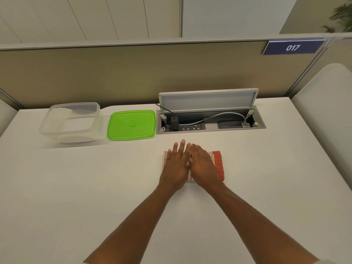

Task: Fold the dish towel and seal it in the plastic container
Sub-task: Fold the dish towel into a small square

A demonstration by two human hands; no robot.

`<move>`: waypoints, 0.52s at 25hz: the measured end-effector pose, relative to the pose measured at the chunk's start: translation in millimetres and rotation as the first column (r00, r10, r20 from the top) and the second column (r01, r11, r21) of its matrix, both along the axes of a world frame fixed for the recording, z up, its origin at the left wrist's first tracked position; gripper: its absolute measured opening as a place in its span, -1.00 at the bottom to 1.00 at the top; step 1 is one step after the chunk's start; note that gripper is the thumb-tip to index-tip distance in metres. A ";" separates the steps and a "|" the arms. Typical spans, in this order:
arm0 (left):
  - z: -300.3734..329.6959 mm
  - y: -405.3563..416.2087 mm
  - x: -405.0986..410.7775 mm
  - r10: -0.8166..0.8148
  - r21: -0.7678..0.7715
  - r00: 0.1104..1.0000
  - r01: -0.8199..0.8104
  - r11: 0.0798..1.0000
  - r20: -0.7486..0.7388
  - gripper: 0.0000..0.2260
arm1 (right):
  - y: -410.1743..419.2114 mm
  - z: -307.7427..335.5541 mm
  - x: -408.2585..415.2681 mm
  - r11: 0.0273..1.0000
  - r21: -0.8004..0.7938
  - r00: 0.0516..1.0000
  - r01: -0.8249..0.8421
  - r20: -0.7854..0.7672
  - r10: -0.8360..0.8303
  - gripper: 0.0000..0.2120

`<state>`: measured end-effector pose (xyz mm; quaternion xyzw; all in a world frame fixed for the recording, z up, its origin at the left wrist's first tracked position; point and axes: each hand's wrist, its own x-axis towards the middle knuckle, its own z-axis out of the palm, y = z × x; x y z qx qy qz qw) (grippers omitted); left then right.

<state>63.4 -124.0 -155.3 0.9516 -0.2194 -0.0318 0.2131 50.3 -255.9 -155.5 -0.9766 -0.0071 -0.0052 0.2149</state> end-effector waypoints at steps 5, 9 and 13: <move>-20.9 9.6 -2.5 -0.036 0.274 0.999 0.033 0.961 0.005 -0.45 | -25.1 -21.3 -12.2 0.957 -0.275 0.993 -0.093 -0.100 0.068 -0.37; -25.3 15.4 -0.6 0.005 0.304 1.000 -0.013 0.953 0.027 -0.38 | -28.5 -25.2 -15.9 0.947 -0.310 0.994 -0.089 -0.094 0.063 -0.31; -26.0 21.2 -1.2 0.022 0.324 0.999 -0.036 0.946 0.045 -0.33 | -33.7 -21.4 -15.5 0.926 -0.369 0.993 -0.083 -0.104 0.048 -0.25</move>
